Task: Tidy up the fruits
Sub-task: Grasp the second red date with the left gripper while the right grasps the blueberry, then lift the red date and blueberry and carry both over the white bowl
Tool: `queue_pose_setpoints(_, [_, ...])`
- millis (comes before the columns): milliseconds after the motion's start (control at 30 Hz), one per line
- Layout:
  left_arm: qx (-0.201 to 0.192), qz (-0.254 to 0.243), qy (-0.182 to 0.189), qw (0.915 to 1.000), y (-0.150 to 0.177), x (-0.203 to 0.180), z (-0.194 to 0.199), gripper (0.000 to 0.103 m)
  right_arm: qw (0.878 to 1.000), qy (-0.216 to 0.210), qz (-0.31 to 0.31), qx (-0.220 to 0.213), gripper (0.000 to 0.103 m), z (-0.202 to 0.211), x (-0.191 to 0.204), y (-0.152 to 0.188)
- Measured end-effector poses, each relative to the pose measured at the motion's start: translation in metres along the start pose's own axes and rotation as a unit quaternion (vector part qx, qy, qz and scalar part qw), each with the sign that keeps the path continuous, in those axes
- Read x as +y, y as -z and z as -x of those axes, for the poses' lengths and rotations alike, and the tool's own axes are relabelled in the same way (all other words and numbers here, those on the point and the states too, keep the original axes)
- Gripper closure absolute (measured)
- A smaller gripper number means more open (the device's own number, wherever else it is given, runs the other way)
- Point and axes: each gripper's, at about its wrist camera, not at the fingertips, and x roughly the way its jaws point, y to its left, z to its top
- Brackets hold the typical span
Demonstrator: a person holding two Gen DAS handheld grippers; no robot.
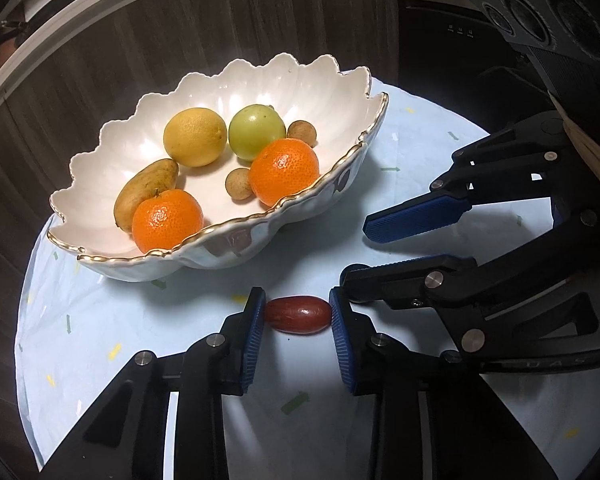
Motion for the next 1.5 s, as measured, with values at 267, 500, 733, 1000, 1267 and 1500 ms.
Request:
queue_pose_setpoints(267, [0.001, 0.006, -0.007, 1.0000, 0.010, 0.002, 0.008, 0.071, 1.000, -0.009, 0.011, 0.005, 0.072, -0.007, 0.009, -0.001])
queue_pose_setpoints(500, [0.003, 0.012, -0.012, 0.9999, 0.015, 0.005, 0.011, 0.071, 1.000, -0.013, 0.008, 0.006, 0.082, -0.011, 0.015, -0.001])
queue_pose_setpoints(733, [0.001, 0.026, -0.014, 0.9996, 0.012, 0.010, 0.014, 0.071, 1.000, -0.007, 0.005, 0.007, 0.083, -0.007, 0.019, 0.000])
queue_pose_setpoints(1000, [-0.012, 0.028, -0.017, 0.9994, 0.006, 0.009, 0.029, 0.071, 1.000, 0.004, -0.003, -0.010, 0.083, 0.012, 0.024, -0.001])
queue_pose_setpoints(1267, [-0.031, 0.032, -0.025, 0.9987, 0.001, 0.008, 0.057, 0.071, 0.999, 0.016, -0.009, -0.033, 0.083, 0.045, 0.034, -0.001])
queue_pose_setpoints(1500, [-0.046, 0.044, -0.034, 0.9974, -0.005, 0.009, 0.083, 0.071, 0.998, 0.031, -0.020, -0.059, 0.083, 0.072, 0.043, -0.005])
